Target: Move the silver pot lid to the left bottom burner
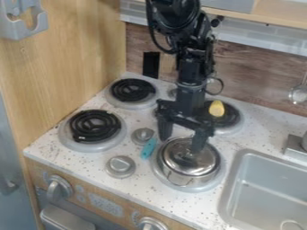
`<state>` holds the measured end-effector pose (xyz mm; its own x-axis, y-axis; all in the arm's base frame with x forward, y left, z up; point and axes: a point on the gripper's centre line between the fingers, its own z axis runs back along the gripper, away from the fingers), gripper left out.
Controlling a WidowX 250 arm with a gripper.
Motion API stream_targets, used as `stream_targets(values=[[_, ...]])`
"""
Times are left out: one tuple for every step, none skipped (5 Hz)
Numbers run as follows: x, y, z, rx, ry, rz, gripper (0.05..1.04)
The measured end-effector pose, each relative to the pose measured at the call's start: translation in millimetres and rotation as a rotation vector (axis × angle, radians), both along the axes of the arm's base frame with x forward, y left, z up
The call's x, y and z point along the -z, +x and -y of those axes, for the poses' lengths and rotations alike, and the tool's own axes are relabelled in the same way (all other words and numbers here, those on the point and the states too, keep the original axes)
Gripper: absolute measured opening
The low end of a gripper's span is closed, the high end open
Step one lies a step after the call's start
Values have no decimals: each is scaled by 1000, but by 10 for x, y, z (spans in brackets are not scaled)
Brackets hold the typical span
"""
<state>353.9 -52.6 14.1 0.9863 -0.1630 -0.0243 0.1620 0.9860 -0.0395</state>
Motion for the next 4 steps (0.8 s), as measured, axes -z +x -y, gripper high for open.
stream_targets(values=[[1, 32, 52, 25, 13, 16, 999], [51, 26, 96, 41, 14, 11, 999], [129, 11, 120, 48, 10, -3, 938], [143, 5, 152, 49, -4, -2, 647]])
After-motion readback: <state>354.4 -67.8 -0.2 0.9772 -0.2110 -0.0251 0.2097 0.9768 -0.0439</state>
